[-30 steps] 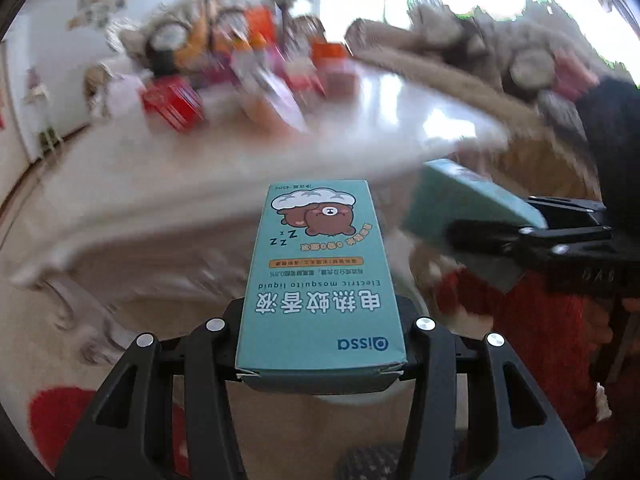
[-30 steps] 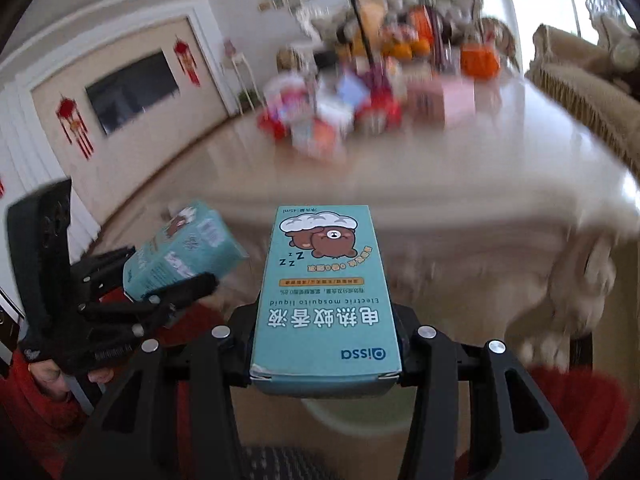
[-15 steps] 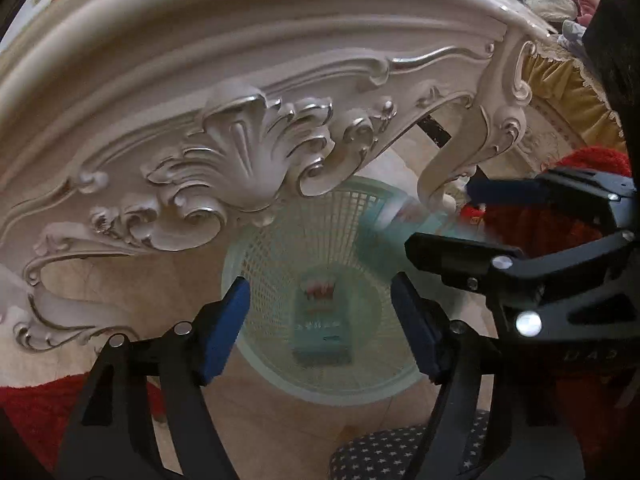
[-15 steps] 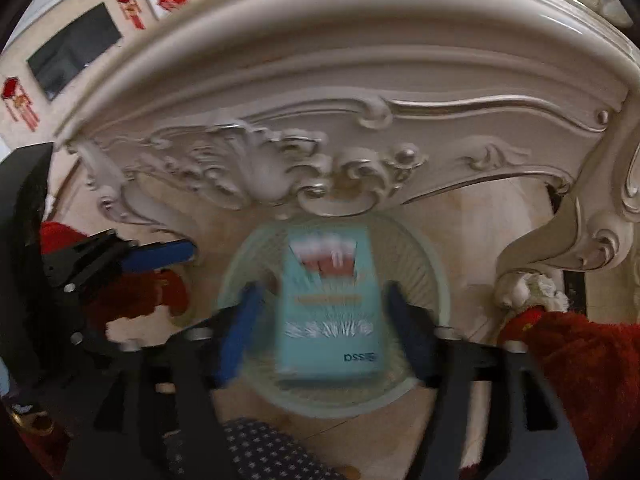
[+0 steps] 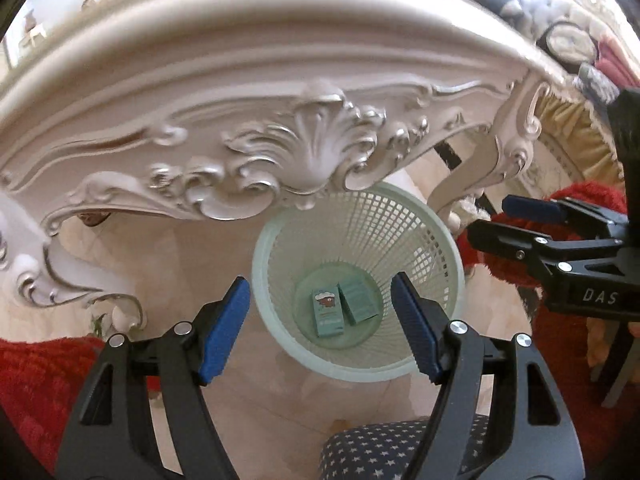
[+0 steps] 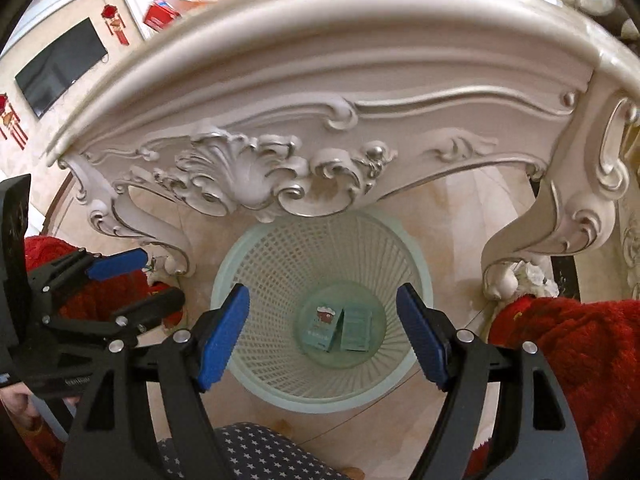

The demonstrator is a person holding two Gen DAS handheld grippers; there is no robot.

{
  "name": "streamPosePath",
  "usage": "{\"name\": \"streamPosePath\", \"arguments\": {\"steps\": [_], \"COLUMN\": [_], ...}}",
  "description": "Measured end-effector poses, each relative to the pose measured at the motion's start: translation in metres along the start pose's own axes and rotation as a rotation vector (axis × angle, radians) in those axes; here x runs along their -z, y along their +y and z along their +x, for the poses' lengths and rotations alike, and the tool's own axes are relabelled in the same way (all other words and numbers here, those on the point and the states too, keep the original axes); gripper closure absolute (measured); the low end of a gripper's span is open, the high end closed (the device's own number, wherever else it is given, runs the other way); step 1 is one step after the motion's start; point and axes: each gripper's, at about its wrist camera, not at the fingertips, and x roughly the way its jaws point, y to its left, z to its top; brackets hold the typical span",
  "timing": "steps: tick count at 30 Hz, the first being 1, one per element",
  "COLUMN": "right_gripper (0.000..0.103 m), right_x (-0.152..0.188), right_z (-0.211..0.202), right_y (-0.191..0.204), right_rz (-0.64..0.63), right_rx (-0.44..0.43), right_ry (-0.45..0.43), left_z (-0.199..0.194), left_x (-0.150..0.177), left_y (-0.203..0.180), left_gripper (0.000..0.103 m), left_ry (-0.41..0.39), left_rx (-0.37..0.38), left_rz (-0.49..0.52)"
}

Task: Collect trash
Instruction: 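Lower both teal boxes over the wastebasket and open both tools, then grasp the red toothpaste box with the left tool while the right tool grasps the pink box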

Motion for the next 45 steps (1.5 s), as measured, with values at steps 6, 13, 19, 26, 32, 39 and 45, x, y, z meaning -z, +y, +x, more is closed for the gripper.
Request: {"name": "streamPosePath", "arguments": {"steps": [6, 13, 19, 26, 32, 39, 45], "right_gripper": [0.031, 0.031, 0.031, 0.031, 0.031, 0.025, 0.025], "right_x": [-0.012, -0.085, -0.172, -0.249, -0.277, -0.289, -0.287], "right_z": [-0.050, -0.094, -0.074, -0.023, 0.004, 0.026, 0.039], "right_y": [0.007, -0.007, -0.015, -0.026, -0.022, -0.020, -0.029], "right_rz": [-0.016, 0.068, 0.127, 0.196, 0.232, 0.276, 0.279], "right_rx": [0.011, 0.041, 0.105, 0.190, 0.225, 0.350, 0.339], "right_ry": [-0.129, -0.312, -0.368, -0.318, -0.282, -0.241, -0.189], "left_z": [-0.058, -0.110, -0.101, -0.051, -0.019, -0.003, 0.001], "left_x": [-0.010, -0.079, -0.163, -0.232, -0.258, -0.266, -0.271], "left_y": [0.011, 0.048, 0.097, 0.127, 0.154, 0.160, 0.157], "left_gripper": [0.032, 0.025, 0.025, 0.025, 0.025, 0.025, 0.025], "left_ry": [-0.109, -0.270, -0.337, -0.247, -0.187, -0.152, -0.152], "left_rx": [0.034, -0.069, -0.110, -0.138, -0.107, -0.106, -0.129], "left_rz": [-0.051, -0.116, -0.277, -0.354, -0.452, -0.466, -0.434]}}
